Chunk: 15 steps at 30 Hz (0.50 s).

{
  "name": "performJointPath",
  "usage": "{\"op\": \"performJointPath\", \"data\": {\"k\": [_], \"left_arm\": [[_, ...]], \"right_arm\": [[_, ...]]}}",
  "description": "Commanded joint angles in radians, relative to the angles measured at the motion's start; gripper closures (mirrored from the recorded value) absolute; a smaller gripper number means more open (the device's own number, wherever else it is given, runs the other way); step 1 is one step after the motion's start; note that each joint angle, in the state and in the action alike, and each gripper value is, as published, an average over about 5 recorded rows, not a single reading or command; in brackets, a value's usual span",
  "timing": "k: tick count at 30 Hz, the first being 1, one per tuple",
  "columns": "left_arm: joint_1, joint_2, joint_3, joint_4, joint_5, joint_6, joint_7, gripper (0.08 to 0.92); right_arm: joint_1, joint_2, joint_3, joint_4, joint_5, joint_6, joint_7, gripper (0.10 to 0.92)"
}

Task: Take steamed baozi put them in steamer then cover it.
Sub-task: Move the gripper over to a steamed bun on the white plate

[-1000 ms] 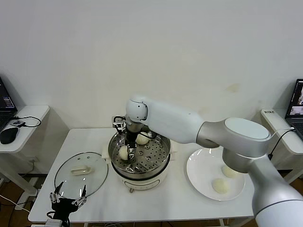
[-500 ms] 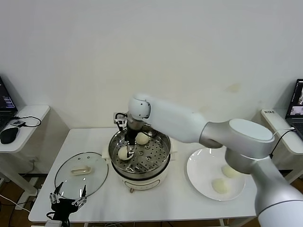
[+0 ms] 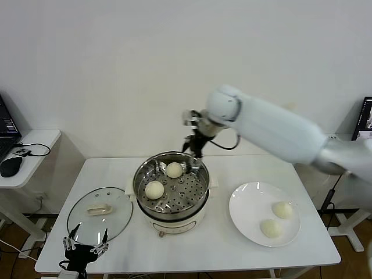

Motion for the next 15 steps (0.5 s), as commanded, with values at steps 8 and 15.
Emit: {"op": "performJointPath", "data": {"k": [8, 15], "left_arm": [[-0.006, 0.010, -0.002, 0.022, -0.005, 0.002, 0.002, 0.177], [0.006, 0.007, 0.003, 0.028, 0.002, 0.002, 0.000, 0.177]], "right_arm": [[-0.134, -0.559, -0.067, 0.359, -0.190, 0.088, -0.049, 0.203], [-0.387, -0.542, 0.096, 0.337, -0.315, 0.092, -0.031, 0.203]]}}
